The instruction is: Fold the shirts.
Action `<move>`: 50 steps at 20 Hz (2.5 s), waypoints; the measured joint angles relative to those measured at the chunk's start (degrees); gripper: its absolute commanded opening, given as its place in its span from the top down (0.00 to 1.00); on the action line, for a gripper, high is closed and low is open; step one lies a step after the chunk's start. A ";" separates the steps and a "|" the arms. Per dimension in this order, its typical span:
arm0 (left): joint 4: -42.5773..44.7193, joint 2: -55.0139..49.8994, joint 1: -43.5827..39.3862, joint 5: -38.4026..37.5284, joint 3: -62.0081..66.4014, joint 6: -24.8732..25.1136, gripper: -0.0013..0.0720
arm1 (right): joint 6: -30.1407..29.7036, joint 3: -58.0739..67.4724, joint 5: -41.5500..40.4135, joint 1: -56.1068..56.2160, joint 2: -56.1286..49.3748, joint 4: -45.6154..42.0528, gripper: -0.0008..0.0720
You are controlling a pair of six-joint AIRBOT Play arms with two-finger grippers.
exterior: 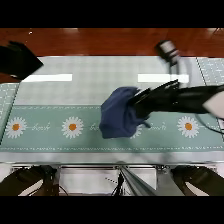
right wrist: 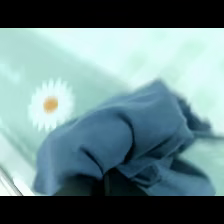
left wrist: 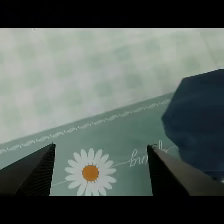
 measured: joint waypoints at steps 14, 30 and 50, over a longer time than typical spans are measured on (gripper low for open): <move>-12.15 0.26 0.00 10.91 -38.53 -1.33 0.06 | 2.25 -1.27 6.23 -6.38 -3.69 -18.84 0.25; -32.26 6.75 0.09 28.06 -68.98 8.07 0.06 | -16.37 -22.88 14.91 -34.51 0.85 7.80 0.24; -45.00 0.04 -2.75 42.05 -70.84 12.15 0.96 | -18.51 -31.43 -10.71 -11.72 -10.40 22.86 0.79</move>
